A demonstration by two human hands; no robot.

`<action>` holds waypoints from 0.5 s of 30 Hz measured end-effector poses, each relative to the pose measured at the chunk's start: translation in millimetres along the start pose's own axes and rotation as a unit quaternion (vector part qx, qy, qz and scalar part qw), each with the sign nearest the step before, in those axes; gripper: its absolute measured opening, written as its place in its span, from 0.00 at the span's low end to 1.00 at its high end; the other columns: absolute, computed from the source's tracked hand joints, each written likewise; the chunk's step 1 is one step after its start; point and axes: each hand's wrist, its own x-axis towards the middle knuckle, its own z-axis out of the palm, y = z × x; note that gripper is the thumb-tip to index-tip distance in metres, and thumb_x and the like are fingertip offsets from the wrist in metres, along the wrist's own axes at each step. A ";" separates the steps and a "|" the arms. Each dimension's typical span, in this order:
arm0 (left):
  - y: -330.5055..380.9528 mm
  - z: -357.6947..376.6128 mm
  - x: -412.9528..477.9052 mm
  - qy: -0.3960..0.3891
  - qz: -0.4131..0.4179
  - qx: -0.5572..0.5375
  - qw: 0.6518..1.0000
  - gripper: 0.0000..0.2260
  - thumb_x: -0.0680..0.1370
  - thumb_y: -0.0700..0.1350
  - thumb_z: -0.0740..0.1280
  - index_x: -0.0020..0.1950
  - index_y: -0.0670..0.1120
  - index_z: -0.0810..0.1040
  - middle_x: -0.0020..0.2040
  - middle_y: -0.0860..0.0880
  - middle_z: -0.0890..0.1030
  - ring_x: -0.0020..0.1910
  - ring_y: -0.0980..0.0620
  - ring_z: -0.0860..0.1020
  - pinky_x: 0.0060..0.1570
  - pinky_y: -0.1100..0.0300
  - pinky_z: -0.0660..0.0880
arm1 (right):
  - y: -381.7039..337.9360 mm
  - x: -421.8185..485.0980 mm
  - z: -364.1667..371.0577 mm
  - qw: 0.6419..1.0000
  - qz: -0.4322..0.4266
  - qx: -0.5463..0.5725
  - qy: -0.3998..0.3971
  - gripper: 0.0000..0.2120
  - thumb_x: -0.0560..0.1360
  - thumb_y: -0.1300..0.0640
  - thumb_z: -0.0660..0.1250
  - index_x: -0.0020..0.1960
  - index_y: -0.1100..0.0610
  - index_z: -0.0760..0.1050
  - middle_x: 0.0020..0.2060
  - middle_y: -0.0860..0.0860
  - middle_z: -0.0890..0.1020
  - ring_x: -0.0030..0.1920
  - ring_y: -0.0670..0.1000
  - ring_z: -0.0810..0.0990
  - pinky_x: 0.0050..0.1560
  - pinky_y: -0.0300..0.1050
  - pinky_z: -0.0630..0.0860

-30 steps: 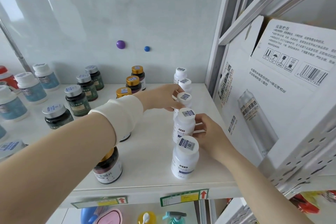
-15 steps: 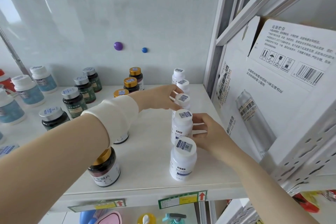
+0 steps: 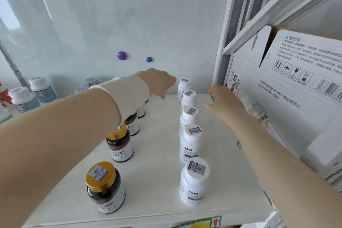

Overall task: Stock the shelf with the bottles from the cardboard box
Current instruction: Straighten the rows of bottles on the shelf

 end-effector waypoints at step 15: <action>2.0 32.6 82.3 0.044 -0.020 -0.401 0.915 0.26 0.73 0.53 0.70 0.68 0.47 0.66 0.62 0.49 0.74 0.57 0.51 0.71 0.53 0.61 0.64 | 25.2 45.0 48.4 0.876 0.079 0.467 -0.092 0.24 0.68 0.56 0.74 0.62 0.52 0.71 0.58 0.48 0.78 0.53 0.46 0.79 0.52 0.43 0.77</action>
